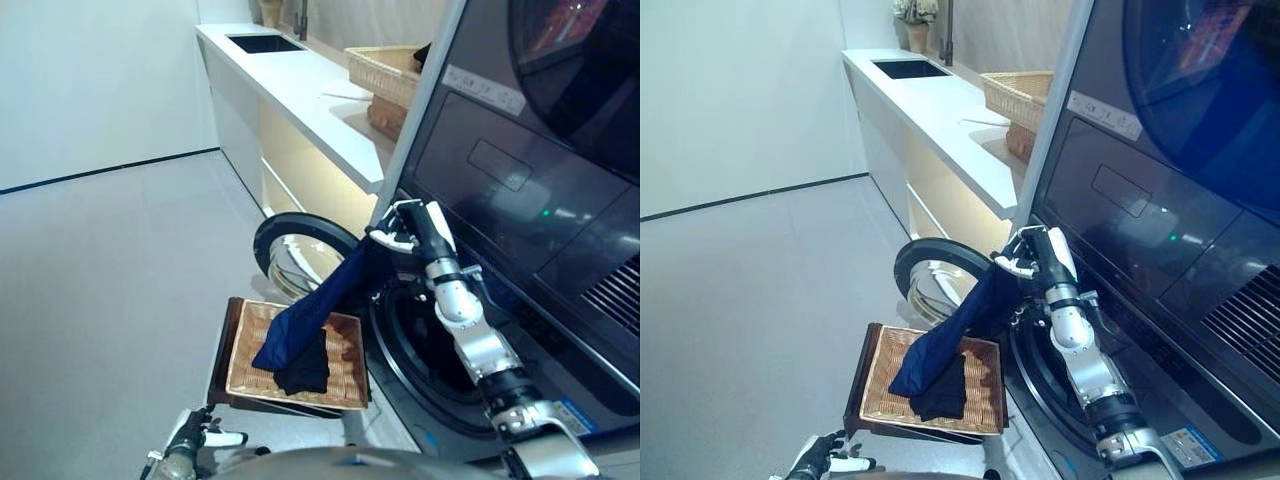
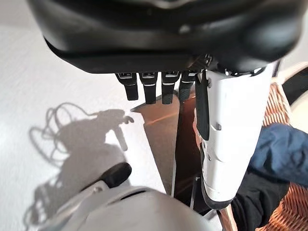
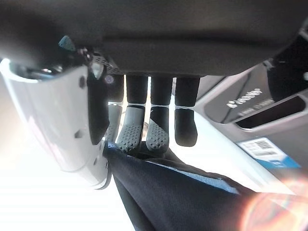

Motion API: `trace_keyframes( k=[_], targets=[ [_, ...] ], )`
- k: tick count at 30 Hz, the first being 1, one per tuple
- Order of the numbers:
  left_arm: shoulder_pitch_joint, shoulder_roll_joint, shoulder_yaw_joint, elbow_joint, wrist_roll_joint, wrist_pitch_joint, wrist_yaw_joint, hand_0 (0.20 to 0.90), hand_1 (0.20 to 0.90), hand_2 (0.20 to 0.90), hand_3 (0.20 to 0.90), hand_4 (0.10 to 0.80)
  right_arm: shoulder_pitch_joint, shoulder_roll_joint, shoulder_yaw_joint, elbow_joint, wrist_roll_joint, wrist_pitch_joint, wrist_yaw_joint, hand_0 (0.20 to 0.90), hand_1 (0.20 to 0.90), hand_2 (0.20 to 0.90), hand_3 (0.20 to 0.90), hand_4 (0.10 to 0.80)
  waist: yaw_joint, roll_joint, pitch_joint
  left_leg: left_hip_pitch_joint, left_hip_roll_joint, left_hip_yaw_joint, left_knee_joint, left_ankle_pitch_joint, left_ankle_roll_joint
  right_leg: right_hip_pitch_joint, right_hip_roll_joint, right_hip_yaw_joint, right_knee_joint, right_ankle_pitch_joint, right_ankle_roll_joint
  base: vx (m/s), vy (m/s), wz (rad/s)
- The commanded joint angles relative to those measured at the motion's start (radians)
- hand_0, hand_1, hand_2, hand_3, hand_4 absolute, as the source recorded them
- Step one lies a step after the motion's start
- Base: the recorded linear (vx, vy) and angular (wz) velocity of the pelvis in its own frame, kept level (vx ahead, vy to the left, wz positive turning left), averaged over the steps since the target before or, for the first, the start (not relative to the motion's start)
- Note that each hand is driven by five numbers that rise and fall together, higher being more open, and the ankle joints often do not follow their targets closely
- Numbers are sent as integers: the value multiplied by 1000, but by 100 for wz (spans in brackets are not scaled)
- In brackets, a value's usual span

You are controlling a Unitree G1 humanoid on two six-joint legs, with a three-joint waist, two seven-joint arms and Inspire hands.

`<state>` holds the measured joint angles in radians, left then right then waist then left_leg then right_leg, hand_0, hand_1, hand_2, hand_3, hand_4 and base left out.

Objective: Pick up the clothes and place them into the washing machine

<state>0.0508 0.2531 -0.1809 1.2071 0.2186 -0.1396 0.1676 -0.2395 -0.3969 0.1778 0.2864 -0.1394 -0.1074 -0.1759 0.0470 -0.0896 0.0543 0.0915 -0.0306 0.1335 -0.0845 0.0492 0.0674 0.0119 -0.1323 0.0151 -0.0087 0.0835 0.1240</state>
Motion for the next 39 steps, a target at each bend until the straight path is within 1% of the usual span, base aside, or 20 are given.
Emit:
trace_keyframes(
  k=[1, 4, 9, 10, 11, 23, 26, 33, 39],
  targets=[
    [-86, -30, -75, -23, 61, -73, 43, 900, 900, 900, 900, 800, -156, -90, -50, -101, -39, -85, -67, 200, 200, 200, 200, 300, 17, 19, -54, -19, -13, -21, 19, -44, -49, 28, 15, -6, 57, -47, 23, 3, -1, -5],
    [-88, -25, -86, -23, 64, -74, 41, 900, 900, 900, 900, 800, -201, -101, -36, -90, -47, -87, -73, 200, 200, 200, 200, 300, 19, 19, -57, -14, -13, -20, 20, -47, -50, 32, 14, -6, 55, -48, 24, 1, 0, -1],
    [-87, -41, -98, 4, 52, -67, 37, 900, 900, 900, 900, 800, -316, -125, 0, -63, -53, -79, -85, 200, 200, 200, 200, 300, 23, 15, -61, -9, -13, -14, 19, -50, -50, 34, 13, -2, 51, -45, 24, 0, 1, -2],
    [-88, -41, -98, 4, 52, -67, 37, 900, 900, 900, 900, 800, -317, -125, 0, -63, -53, -79, -85, 200, 200, 200, 200, 300, 23, 15, -61, -9, -13, -14, 19, -50, -50, 34, 14, -2, 51, -45, 24, 3, 10, -5],
    [-86, -50, -108, 12, 54, -62, 34, 900, 900, 900, 900, 800, -358, -128, 10, -63, -52, -74, -91, 200, 200, 200, 200, 300, 23, 13, -64, -9, -13, -12, 19, -51, -50, 33, 14, 1, 51, -44, 23, 5, 10, -4],
    [-77, -64, -130, 26, 55, -45, 26, 900, 900, 900, 900, 800, -501, -145, 35, -76, -36, -65, -105, 200, 200, 200, 200, 300, 30, 6, -63, 0, -9, -7, 17, -52, -50, 35, 19, 14, 47, -44, 19, 1, 1, 0],
    [-78, -63, -132, 32, 47, -42, 28, 900, 900, 900, 900, 800, -564, -158, 54, -64, -22, -64, -102, 200, 200, 200, 200, 300, 30, 1, -64, 1, -8, -6, 16, -51, -50, 33, 20, 18, 49, -44, 18, 1, 6, -5],
    [-77, -66, -135, 36, 43, -40, 30, 900, 900, 900, 900, 800, -621, -162, 90, -34, -18, -59, -85, 200, 200, 200, 200, 300, 34, -6, -64, 3, -7, -5, 16, -51, -50, 34, 22, 23, 48, -44, 18, 2, 5, -2],
    [-79, -70, -137, 41, 41, -37, 33, 900, 900, 900, 900, 800, -636, -160, 105, -28, -25, -58, -79, 200, 200, 200, 200, 300, 34, -9, -65, 3, -6, -5, 16, -51, -49, 32, 22, 25, 49, -44, 18, 0, 0, 0]
  ],
)
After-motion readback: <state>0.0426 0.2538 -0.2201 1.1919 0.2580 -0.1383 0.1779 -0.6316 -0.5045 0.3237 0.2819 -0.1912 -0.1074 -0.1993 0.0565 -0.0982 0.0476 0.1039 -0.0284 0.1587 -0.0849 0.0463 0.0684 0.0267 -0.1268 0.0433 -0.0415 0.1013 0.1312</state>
